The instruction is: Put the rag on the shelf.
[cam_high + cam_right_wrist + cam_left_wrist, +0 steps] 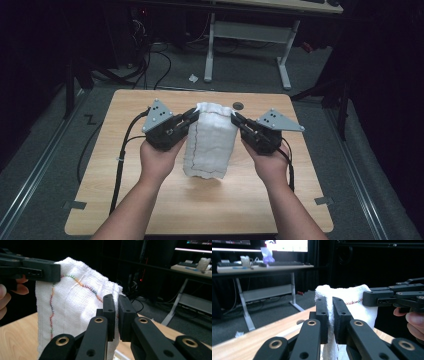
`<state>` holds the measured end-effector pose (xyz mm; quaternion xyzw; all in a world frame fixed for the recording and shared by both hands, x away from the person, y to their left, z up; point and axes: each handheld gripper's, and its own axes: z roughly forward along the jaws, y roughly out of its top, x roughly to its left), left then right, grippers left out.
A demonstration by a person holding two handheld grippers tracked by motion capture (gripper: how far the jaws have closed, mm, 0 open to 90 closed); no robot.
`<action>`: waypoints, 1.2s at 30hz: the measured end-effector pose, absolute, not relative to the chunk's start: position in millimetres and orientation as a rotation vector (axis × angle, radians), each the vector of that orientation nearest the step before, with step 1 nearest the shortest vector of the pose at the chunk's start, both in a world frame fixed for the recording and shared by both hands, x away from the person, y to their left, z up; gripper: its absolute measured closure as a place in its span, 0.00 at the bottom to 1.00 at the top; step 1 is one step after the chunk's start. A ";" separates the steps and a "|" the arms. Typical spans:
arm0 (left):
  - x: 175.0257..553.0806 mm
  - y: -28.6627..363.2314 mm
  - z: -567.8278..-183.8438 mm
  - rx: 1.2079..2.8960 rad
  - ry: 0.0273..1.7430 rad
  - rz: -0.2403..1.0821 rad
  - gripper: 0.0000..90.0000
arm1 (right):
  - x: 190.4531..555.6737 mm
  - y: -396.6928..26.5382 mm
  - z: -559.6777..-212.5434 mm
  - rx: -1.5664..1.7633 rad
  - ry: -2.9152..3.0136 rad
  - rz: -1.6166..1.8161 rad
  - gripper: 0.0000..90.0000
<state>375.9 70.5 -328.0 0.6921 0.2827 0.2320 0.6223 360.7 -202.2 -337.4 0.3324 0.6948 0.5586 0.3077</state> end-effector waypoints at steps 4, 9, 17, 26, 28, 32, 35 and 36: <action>378.8 70.7 -324.2 1.586 0.651 0.541 0.94 | 360.3 -203.6 -330.5 0.873 1.823 1.482 0.96; 381.8 69.1 -324.9 1.593 0.649 0.541 0.94 | 361.9 -204.9 -329.9 0.877 1.819 1.480 0.96; 399.4 65.7 -306.9 1.615 0.625 0.554 0.94 | 374.4 -211.8 -314.3 0.911 1.789 1.511 0.96; 432.3 63.9 -291.5 1.609 0.641 0.583 0.94 | 406.9 -208.9 -295.3 0.946 1.753 1.523 0.96; 440.8 64.0 -291.4 1.621 0.644 0.579 0.94 | 415.8 -208.5 -294.3 0.960 1.755 1.515 0.96; 459.7 62.0 -291.1 1.643 0.659 0.593 0.94 | 436.9 -207.8 -295.0 1.002 1.759 1.517 0.96; 469.7 61.2 -291.7 1.646 0.672 0.592 0.94 | 447.5 -207.8 -295.5 1.023 1.774 1.511 0.96; 469.7 61.2 -291.7 1.646 0.672 0.592 0.94 | 449.8 -207.9 -295.6 1.025 1.775 1.508 0.96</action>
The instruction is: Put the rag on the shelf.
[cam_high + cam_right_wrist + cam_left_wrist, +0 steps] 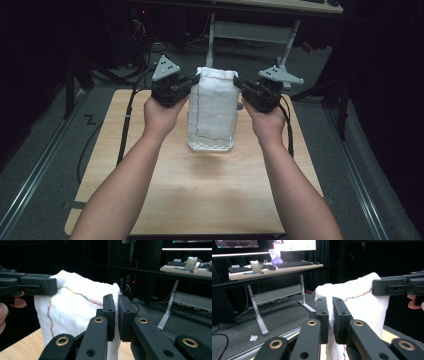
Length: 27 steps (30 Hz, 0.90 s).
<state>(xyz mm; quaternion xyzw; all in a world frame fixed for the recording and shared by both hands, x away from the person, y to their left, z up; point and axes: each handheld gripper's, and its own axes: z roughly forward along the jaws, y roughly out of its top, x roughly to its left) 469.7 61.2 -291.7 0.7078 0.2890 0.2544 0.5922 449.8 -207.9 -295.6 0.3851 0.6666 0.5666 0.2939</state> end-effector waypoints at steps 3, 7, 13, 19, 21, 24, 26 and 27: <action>479.5 59.2 -292.3 1.669 0.683 0.591 0.94 | 457.4 -207.8 -296.1 1.032 1.779 1.494 0.96; 488.2 55.8 -293.3 1.685 0.689 0.615 0.94 | 473.9 -209.8 -299.0 1.056 1.788 1.504 0.96; 511.0 55.2 -300.3 1.664 0.736 0.619 0.94 | 494.5 -207.7 -300.6 1.058 1.800 1.499 0.96; 529.6 51.3 -309.8 1.649 0.790 0.609 0.93 | 517.7 -208.0 -309.6 1.096 1.807 1.484 0.95; 534.4 49.2 -313.7 1.662 0.801 0.614 0.93 | 521.8 -208.4 -312.1 1.111 1.813 1.484 0.95; 541.4 48.0 -321.6 1.694 0.814 0.611 0.93 | 534.8 -210.9 -323.5 1.134 1.867 1.467 0.95; 545.3 47.4 -326.1 1.710 0.826 0.611 0.93 | 538.4 -210.8 -328.0 1.137 1.884 1.458 0.95; 545.3 47.4 -326.1 1.710 0.826 0.611 0.93 | 538.4 -210.8 -328.0 1.137 1.884 1.458 0.95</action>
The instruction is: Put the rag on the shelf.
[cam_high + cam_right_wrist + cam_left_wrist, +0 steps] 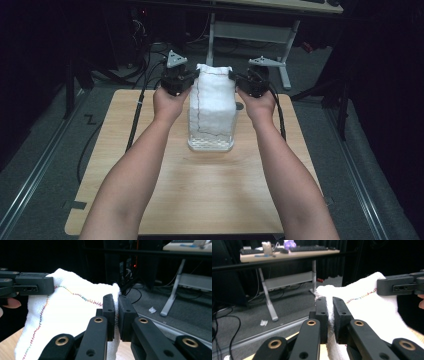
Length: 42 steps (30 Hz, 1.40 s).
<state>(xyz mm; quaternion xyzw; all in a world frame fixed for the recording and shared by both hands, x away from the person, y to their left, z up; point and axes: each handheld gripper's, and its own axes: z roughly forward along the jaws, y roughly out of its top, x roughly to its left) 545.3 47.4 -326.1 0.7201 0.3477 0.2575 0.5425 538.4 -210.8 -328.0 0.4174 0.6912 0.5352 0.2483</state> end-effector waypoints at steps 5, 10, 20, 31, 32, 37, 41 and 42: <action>557.0 47.0 -342.8 1.738 0.879 0.551 0.92 | 545.2 -207.7 -336.8 1.164 1.906 1.413 0.95; 562.1 47.2 -359.1 1.771 0.916 0.515 0.92 | 551.8 -208.4 -350.9 1.207 1.941 1.378 0.94; 562.8 51.1 -365.4 1.772 0.921 0.431 0.71 | 551.6 -210.6 -361.9 1.227 1.951 1.353 0.81; 551.9 60.5 -362.2 1.742 0.932 0.447 0.70 | 540.0 -210.7 -361.9 1.210 1.978 1.325 0.80; 551.1 61.2 -361.9 1.737 0.931 0.449 0.70 | 538.6 -211.0 -362.1 1.203 1.982 1.322 0.80; 546.5 64.0 -359.5 1.739 0.927 0.469 0.70 | 533.9 -211.7 -363.3 1.218 1.945 1.310 0.74; 540.0 67.1 -358.4 1.755 0.930 0.492 0.67 | 525.8 -207.8 -369.7 1.192 1.959 1.262 0.66; 538.6 67.8 -357.9 1.760 0.930 0.494 0.67 | 525.8 -207.8 -369.7 1.192 1.959 1.262 0.66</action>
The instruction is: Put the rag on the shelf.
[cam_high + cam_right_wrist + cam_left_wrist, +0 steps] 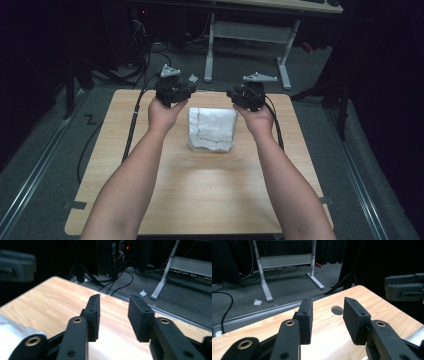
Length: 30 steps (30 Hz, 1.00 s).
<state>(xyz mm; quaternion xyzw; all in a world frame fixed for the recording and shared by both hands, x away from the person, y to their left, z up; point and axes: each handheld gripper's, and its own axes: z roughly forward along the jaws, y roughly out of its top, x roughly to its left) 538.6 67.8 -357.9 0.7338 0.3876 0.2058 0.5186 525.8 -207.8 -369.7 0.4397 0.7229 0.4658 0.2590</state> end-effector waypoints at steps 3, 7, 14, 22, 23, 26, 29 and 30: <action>529.8 71.5 -355.6 1.765 0.921 0.499 0.67 | 520.8 -207.3 -372.6 1.198 1.981 1.275 0.63; 516.3 80.8 -354.2 1.756 0.903 0.510 0.65 | 507.2 -207.4 -374.1 1.166 1.952 1.247 0.59; 493.9 96.4 -359.9 1.768 0.893 0.505 0.63 | 484.8 -217.7 -369.8 1.142 1.956 1.270 0.57; 468.3 113.9 -364.7 1.771 0.908 0.571 0.62 | 458.1 -229.7 -366.8 1.126 1.952 1.328 0.51; 464.2 117.2 -366.4 1.760 0.919 0.580 0.62 | 458.1 -229.7 -366.8 1.126 1.952 1.328 0.51; 452.0 127.7 -375.2 1.730 0.928 0.533 0.61 | 442.9 -235.2 -373.4 1.132 1.961 1.349 0.49; 434.9 134.3 -387.4 1.735 0.909 0.530 0.60 | 429.2 -238.2 -381.2 1.115 1.975 1.342 0.47; 430.2 135.7 -392.2 1.738 0.907 0.521 0.60 | 418.3 -240.1 -388.1 1.100 1.984 1.335 0.47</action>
